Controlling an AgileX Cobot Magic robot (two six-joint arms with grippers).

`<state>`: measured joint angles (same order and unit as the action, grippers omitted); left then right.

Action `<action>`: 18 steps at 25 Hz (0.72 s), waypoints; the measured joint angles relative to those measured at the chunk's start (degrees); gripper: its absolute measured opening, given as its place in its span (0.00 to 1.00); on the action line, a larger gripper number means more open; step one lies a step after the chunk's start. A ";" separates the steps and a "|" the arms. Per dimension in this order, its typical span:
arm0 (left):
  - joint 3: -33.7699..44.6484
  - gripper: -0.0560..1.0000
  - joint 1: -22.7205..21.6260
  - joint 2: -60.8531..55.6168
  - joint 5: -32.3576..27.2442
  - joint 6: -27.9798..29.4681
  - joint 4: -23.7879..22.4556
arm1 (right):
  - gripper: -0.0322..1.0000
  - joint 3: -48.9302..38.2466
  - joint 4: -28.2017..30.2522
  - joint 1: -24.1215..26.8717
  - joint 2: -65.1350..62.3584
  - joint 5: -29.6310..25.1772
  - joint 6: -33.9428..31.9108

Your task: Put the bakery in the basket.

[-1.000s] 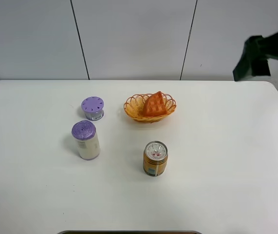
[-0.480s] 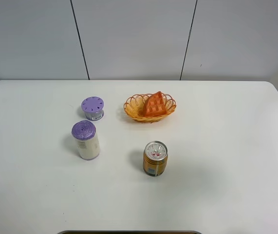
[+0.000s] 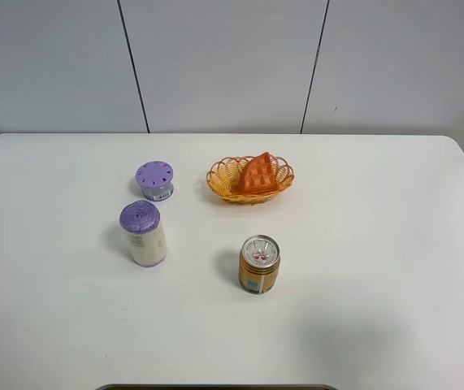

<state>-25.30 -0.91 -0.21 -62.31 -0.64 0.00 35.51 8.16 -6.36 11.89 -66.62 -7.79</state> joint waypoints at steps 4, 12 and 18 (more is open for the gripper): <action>0.00 0.99 0.00 0.00 0.00 0.00 0.00 | 0.96 -2.60 -0.26 0.12 -3.48 2.61 0.22; 0.00 0.99 0.00 0.00 0.00 0.00 0.00 | 0.96 -2.87 -0.84 0.12 -8.39 3.60 0.35; 0.00 0.99 0.00 0.00 0.00 0.00 0.00 | 0.96 -2.87 -0.84 0.12 -12.07 3.64 0.41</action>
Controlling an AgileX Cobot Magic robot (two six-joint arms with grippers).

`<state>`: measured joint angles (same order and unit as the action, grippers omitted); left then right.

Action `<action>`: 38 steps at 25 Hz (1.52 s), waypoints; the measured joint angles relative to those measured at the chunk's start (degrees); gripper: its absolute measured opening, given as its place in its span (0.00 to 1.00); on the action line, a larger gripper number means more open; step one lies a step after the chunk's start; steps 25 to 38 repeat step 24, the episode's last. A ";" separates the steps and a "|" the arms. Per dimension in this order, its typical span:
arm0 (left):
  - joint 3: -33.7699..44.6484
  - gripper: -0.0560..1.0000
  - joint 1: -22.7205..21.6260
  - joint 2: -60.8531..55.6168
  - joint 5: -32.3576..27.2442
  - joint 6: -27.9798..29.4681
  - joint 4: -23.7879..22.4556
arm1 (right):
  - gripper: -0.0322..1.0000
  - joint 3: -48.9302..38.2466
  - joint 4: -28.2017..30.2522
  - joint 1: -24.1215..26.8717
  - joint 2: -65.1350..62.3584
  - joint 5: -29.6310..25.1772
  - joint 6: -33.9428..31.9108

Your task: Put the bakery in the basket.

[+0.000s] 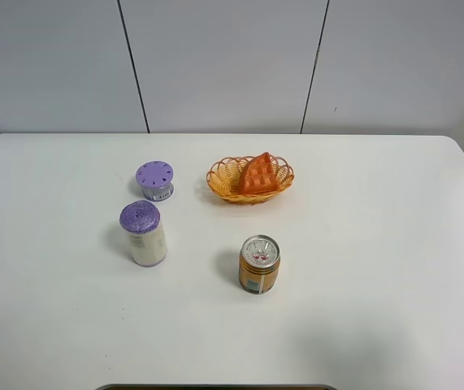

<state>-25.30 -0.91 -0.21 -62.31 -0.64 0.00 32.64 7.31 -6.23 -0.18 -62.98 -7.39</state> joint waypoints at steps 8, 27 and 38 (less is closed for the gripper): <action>0.00 0.99 0.00 0.00 0.00 0.00 0.00 | 0.96 0.00 0.00 0.00 0.00 0.00 0.00; 0.00 0.99 0.00 0.00 0.00 0.00 0.00 | 0.96 0.00 0.00 0.00 0.00 0.00 0.00; 0.00 0.99 0.00 0.00 0.00 0.00 0.00 | 0.96 0.00 0.00 0.00 0.00 0.00 0.00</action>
